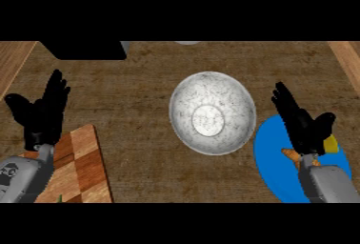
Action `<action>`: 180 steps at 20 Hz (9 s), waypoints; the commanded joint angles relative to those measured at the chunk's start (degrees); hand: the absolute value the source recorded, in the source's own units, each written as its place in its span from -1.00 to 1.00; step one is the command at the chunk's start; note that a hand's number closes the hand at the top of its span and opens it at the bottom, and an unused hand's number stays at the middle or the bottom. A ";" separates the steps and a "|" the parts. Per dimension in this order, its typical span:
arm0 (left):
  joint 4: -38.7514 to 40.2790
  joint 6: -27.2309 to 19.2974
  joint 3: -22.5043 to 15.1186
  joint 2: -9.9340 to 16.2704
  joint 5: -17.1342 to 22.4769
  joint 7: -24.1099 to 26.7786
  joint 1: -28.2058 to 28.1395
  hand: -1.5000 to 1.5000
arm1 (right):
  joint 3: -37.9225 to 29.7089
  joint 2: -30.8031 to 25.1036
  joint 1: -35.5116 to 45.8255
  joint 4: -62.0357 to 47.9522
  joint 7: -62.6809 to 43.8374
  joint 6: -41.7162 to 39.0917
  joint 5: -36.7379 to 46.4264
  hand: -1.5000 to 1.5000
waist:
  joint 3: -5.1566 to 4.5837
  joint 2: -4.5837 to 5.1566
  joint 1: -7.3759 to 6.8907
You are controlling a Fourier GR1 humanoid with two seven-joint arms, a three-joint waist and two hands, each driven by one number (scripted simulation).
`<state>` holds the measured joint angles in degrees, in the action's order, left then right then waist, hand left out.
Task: Pick the lemon from the plate and place it in the bowl
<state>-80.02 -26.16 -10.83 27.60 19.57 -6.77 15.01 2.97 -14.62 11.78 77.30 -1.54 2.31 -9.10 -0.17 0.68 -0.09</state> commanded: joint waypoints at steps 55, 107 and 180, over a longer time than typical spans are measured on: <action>-5.91 10.11 -3.74 -15.14 -11.81 3.88 -4.76 0.00 | -9.84 -29.00 2.12 -31.46 35.60 -47.76 6.16 -1.00 | 0.25 -0.55 -0.15; -5.67 17.39 3.08 -17.64 -15.86 3.58 -5.00 0.00 | 13.83 -17.61 7.56 -34.67 58.01 -33.37 28.65 1.00 | 0.10 -0.99 -0.02; -8.65 19.39 4.33 -20.54 -19.47 0.19 -3.48 0.00 | 30.65 -3.16 40.24 -29.86 39.47 -21.59 25.65 -1.00 | 0.20 -0.13 -1.77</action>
<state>-88.09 -7.00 -6.94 6.57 0.29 -5.11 10.10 33.25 -20.31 49.65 56.11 32.51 -15.10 15.81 0.00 0.49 -1.78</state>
